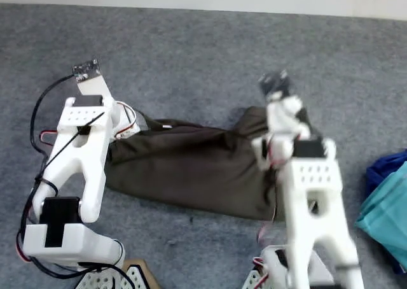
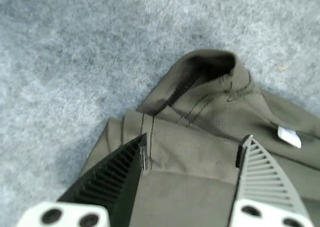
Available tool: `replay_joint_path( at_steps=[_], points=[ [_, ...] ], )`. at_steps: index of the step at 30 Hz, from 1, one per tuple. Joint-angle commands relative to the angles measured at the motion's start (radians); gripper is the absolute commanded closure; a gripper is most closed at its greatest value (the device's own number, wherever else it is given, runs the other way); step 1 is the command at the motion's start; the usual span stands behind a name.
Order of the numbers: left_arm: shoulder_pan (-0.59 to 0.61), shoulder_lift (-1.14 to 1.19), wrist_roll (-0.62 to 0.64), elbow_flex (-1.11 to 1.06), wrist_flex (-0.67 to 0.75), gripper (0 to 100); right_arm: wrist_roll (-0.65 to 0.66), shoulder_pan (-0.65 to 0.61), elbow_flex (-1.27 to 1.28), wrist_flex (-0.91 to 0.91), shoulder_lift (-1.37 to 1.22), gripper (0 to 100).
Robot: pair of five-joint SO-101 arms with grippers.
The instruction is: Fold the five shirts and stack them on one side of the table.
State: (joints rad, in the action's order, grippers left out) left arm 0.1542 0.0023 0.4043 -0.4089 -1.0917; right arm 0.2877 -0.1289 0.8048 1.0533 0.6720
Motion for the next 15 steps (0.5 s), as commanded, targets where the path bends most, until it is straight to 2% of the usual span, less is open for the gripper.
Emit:
replay_joint_path(
  at_steps=[1,5,8,11,15],
  points=[
    [-0.002,-0.01,-0.008,0.079,-0.058,70,-0.055,-0.056,0.173,-0.077,0.165,98.6],
    [0.005,-0.01,-0.049,0.131,-0.193,70,-0.075,-0.061,0.343,-0.185,0.225,98.6],
    [-0.002,-0.024,-0.104,0.073,-0.265,70,-0.114,-0.056,0.423,-0.232,0.255,99.0],
    [-0.002,-0.127,-0.107,-0.079,-0.224,71,-0.114,-0.056,0.447,-0.243,0.282,99.0],
    [-0.001,-0.398,-0.107,-0.295,-0.167,71,-0.112,-0.054,0.455,-0.282,0.288,99.0]
  ],
)
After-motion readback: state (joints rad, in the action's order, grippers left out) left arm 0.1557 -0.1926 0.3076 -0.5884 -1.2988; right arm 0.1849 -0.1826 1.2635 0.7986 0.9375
